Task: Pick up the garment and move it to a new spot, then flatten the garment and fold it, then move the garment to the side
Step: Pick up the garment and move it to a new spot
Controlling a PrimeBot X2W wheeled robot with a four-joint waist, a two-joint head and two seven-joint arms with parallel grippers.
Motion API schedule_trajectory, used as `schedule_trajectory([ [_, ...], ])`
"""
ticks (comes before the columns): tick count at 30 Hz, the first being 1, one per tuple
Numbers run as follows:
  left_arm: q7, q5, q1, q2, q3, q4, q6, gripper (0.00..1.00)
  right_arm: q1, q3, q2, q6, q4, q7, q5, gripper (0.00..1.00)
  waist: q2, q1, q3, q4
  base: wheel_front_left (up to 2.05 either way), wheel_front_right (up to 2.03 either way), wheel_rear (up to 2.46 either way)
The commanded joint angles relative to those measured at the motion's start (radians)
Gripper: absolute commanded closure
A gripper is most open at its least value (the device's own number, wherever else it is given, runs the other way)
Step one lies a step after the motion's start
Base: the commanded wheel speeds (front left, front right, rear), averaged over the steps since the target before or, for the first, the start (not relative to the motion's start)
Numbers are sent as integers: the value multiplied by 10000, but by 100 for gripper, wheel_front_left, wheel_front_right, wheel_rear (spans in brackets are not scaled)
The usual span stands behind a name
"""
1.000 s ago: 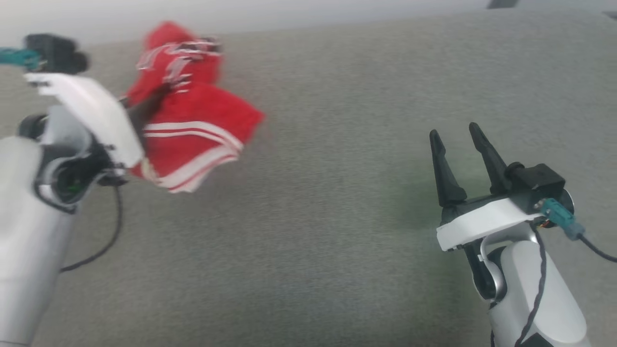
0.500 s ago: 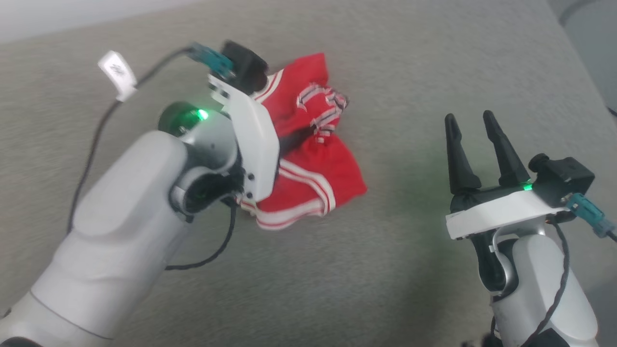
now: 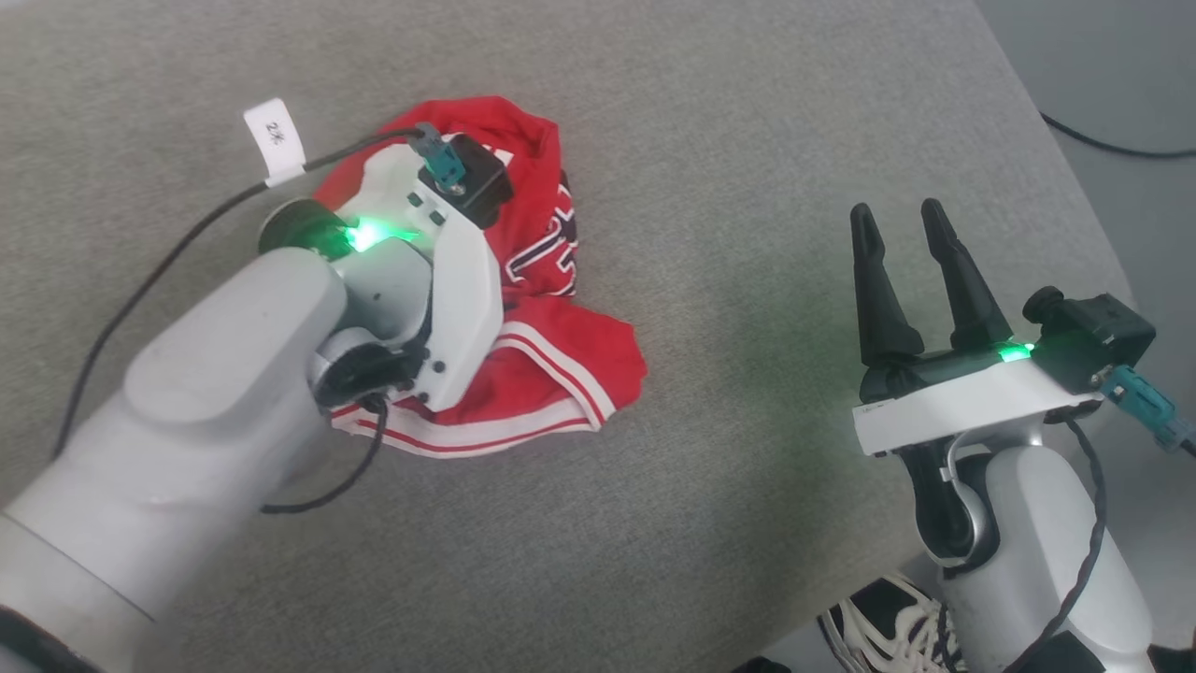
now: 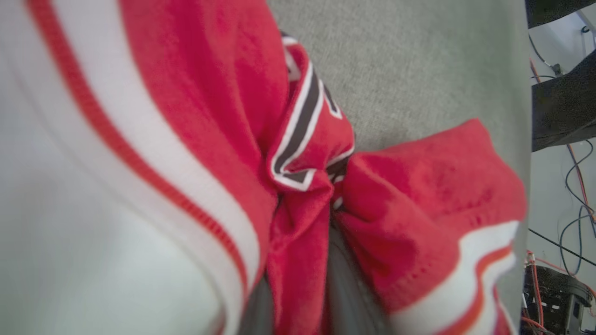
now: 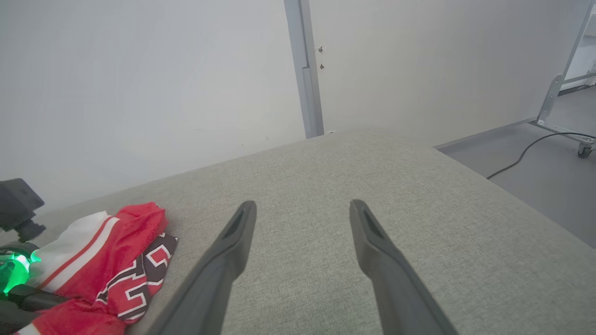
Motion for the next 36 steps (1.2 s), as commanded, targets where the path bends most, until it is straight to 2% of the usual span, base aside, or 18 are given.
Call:
schedule_trajectory([
  [1,333,136,1038,263,-882,1047,230,100,-23,48,28,2,-22,-13,45,0,-1,0,95,-95,0,0,0],
  [2,281,148,975,364,-1118,1114,231,100,-22,52,28,4,-39,-13,64,0,-1,0,113,-101,0,0,0],
  [3,232,152,915,459,-1333,1179,237,89,-19,39,27,2,-43,-13,71,0,-1,0,119,-89,0,0,0],
  [5,-37,70,750,563,-1642,1221,252,53,-18,1,28,2,-20,-13,0,0,-1,0,82,-2,0,0,0],
  [6,-254,-17,633,599,-1711,1226,254,25,-26,-17,25,2,-2,-13,-64,0,-1,0,27,70,0,0,0],
  [7,-466,-16,502,615,-1844,1147,253,2,-23,-41,25,4,8,-13,-149,0,-1,0,-44,163,0,0,0],
  [11,-1572,-236,-13,722,-2063,777,253,0,60,-161,24,2,71,-13,-507,0,-1,0,-476,694,0,0,0],
  [15,-2930,-922,-334,537,-1835,108,213,0,152,-311,24,2,149,-13,-979,0,-1,0,-1005,1406,0,0,0],
  [19,-4418,-1626,-160,252,-1568,-546,139,0,236,-502,15,2,266,-13,-1493,0,-1,0,-1507,2165,0,0,0],
  [22,-5327,-2001,190,446,-1398,-763,121,0,317,-576,22,2,358,-13,-1856,0,-1,0,-1796,2687,0,0,0],
  [30,-7648,-2435,1916,728,-1261,6,120,0,655,-1032,22,2,584,-13,-2901,0,-1,0,-2392,3964,0,0,0],
  [34,-8716,-2761,2829,647,-1141,664,120,0,957,-1397,15,2,676,-13,-3455,0,-1,0,-2684,4551,0,0,0],
  [36,-8919,-2858,3046,574,-1049,803,120,0,1056,-1494,13,2,683,-13,-3565,0,-1,0,-2766,4690,0,0,0],
])
